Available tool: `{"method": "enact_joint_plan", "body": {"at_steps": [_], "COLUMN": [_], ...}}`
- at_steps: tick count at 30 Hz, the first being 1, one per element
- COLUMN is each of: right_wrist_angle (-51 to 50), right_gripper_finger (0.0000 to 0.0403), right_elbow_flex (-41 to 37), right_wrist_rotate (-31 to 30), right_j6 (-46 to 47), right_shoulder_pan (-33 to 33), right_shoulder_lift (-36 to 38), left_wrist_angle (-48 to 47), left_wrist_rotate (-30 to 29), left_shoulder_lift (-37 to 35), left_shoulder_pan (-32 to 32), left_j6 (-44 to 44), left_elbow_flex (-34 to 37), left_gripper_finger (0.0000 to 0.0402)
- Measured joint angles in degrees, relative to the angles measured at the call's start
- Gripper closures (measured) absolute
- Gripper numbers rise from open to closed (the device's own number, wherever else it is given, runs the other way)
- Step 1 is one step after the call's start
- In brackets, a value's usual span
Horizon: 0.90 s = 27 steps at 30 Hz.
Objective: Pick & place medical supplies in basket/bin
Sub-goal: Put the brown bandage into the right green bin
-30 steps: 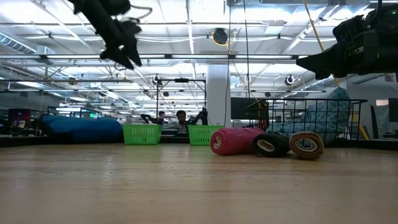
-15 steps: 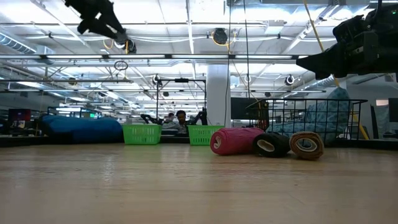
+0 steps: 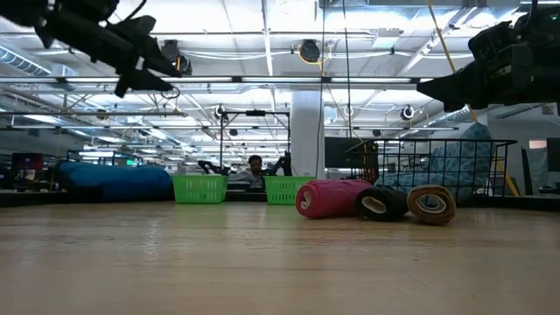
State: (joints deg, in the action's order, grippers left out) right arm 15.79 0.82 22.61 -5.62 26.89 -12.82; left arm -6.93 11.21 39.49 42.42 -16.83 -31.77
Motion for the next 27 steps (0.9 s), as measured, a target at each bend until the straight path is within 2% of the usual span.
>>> {"method": "enact_joint_plan", "body": {"at_steps": [6, 11, 17, 23, 27], "right_wrist_angle": [0.0, 0.0, 0.0, 0.0, 0.0], "right_gripper_finger": [0.0398, 0.0399, 0.0398, 0.0398, 0.0399], "right_elbow_flex": [0.0, 0.0, 0.0, 0.0, 0.0], "right_wrist_rotate": [0.0, 0.0, 0.0, 0.0, 0.0], "right_j6": [0.0, 0.0, 0.0, 0.0, 0.0], "right_shoulder_pan": [0.0, 0.0, 0.0, 0.0, 0.0], "right_shoulder_lift": [0.0, 0.0, 0.0, 0.0, 0.0], "left_wrist_angle": [19.8, 26.2, 35.5, 34.2, 27.5], "left_wrist_rotate": [4.9, 8.0, 8.3, 8.2, 3.8], "left_shoulder_lift": [2.4, 4.8, 6.4, 4.1, 3.1], "left_shoulder_pan": [-5.3, -14.0, -25.3, -32.5, -36.4], "left_j6": [-2.7, -2.6, -2.4, -0.2, 6.9], "left_elbow_flex": [8.0, 8.1, 8.0, 7.9, 7.4], "left_gripper_finger": [0.0192, 0.0192, 0.0192, 0.0192, 0.0192]}}
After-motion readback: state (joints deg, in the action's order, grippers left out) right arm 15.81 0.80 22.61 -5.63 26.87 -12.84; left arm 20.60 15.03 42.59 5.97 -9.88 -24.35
